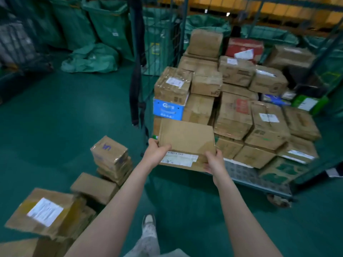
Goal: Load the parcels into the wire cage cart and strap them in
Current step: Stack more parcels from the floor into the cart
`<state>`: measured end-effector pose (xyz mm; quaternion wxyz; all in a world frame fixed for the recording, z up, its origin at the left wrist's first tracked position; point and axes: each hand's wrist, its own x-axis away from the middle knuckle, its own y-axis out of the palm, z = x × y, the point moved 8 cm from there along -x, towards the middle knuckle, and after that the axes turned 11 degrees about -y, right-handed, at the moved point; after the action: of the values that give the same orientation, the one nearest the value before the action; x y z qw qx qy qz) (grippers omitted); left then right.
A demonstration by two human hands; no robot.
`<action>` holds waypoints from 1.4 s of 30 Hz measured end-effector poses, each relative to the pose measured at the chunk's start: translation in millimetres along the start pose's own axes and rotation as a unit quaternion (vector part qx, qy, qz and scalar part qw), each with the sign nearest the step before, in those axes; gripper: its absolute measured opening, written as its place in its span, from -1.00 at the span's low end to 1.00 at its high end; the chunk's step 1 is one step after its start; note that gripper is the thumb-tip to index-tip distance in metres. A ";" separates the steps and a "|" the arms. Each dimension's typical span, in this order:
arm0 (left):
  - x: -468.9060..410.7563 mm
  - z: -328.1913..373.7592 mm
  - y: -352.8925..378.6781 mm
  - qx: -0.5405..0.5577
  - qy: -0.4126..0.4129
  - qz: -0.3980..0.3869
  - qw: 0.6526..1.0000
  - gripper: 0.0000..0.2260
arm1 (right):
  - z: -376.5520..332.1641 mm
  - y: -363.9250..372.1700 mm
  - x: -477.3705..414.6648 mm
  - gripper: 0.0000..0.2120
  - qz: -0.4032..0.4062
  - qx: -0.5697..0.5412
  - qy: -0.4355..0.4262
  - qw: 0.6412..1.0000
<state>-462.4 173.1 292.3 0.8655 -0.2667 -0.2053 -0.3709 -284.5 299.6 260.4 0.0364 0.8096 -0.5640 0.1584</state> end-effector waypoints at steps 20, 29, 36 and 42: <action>-224.9 186.2 90.5 -0.040 0.016 -0.095 0.995 -0.67 | -61.0 -16.9 -254.2 -0.47 0.126 0.024 0.026 0.991; -292.1 217.5 114.9 -0.083 -0.006 -0.111 0.990 -0.47 | -60.8 -12.8 -327.0 -0.48 0.136 0.052 0.058 0.988; -335.4 228.8 139.2 -0.093 -0.051 -0.108 0.988 -0.44 | -62.8 -14.3 -399.6 -0.54 0.118 0.078 0.082 0.987; -369.6 246.6 163.3 -0.090 -0.086 -0.081 0.989 -0.49 | -46.8 -14.9 -473.7 -0.50 0.072 0.102 0.134 0.983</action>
<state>-615.3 616.4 228.1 0.7843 -0.3571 -0.2658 -0.4321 -429.4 743.2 165.5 0.0173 0.7378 -0.5919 0.3241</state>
